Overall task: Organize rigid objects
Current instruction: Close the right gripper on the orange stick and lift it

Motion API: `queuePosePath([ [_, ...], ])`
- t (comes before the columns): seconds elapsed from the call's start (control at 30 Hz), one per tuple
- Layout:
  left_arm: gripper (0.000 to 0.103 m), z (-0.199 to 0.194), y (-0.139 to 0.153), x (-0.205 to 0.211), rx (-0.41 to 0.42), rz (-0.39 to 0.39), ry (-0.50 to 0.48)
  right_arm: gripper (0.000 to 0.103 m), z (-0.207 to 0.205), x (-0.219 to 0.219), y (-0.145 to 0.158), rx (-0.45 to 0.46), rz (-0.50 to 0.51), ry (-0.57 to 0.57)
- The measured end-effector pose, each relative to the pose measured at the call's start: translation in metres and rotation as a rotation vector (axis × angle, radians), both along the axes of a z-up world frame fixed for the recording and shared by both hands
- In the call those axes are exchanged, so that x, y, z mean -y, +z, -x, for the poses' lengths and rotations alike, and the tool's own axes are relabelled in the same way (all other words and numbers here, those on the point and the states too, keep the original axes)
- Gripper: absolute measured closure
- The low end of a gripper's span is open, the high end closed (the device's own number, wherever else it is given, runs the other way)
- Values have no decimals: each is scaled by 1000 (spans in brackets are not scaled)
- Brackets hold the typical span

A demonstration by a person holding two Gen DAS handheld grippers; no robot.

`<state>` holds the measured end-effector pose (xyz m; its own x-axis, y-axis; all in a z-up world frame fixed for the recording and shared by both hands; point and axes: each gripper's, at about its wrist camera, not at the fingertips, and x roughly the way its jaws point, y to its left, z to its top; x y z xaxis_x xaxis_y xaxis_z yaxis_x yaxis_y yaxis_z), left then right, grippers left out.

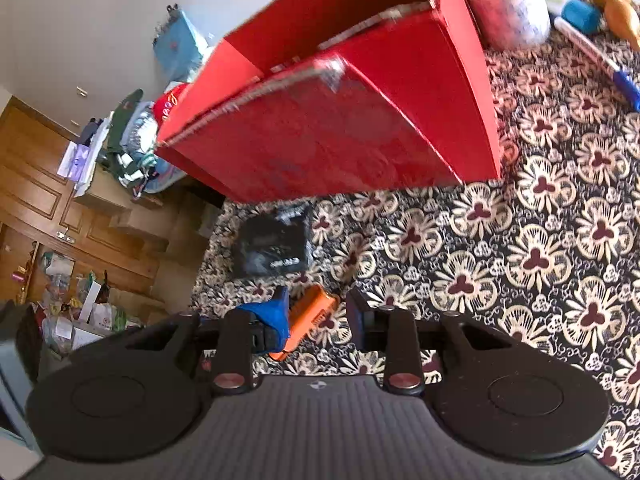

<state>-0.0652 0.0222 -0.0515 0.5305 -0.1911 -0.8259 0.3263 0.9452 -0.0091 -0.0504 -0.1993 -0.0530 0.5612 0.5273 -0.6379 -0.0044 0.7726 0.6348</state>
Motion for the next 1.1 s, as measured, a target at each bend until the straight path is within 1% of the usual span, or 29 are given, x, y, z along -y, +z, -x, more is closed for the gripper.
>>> queuePosePath([
  [0.1, 36, 8, -11, 8, -6, 16, -57, 89, -2, -1, -3, 2, 4, 8],
  [0.23, 36, 12, -16, 15, -8, 32, -85, 89, -8, -7, -6, 11, -4, 37],
  [0.4, 36, 13, -18, 19, -20, 61, -132, 89, -15, -20, -8, 43, 29, 81],
  [0.43, 36, 13, -19, 19, -22, 69, -139, 89, -16, -23, -8, 52, 39, 88],
  [0.5, 41, 13, -20, 18, -23, 79, -146, 89, -19, -26, -8, 71, 56, 100],
  [0.63, 44, 9, -24, 18, -27, 82, -149, 89, -25, -33, -12, 90, 102, 117],
  [0.7, 49, 6, -27, 18, -31, 77, -159, 89, -26, -35, -15, 96, 124, 124],
  [0.73, 50, 7, -28, 19, -19, 72, -163, 89, -27, -36, -16, 95, 131, 123],
  [0.83, 54, 6, -29, 19, -1, 59, -182, 89, -30, -35, -21, 78, 121, 118],
  [0.9, 60, 6, -30, 20, 18, 45, -193, 89, -32, -35, -23, 70, 119, 121],
  [0.97, 77, 7, -31, 22, 43, 21, -202, 89, -31, -35, -24, 75, 116, 120],
  [1.0, 79, 8, -31, 23, 53, 14, -209, 89, -32, -34, -24, 76, 113, 121],
  [1.1, 80, 8, -31, 23, 67, 8, -226, 90, -30, -32, -24, 80, 106, 126],
])
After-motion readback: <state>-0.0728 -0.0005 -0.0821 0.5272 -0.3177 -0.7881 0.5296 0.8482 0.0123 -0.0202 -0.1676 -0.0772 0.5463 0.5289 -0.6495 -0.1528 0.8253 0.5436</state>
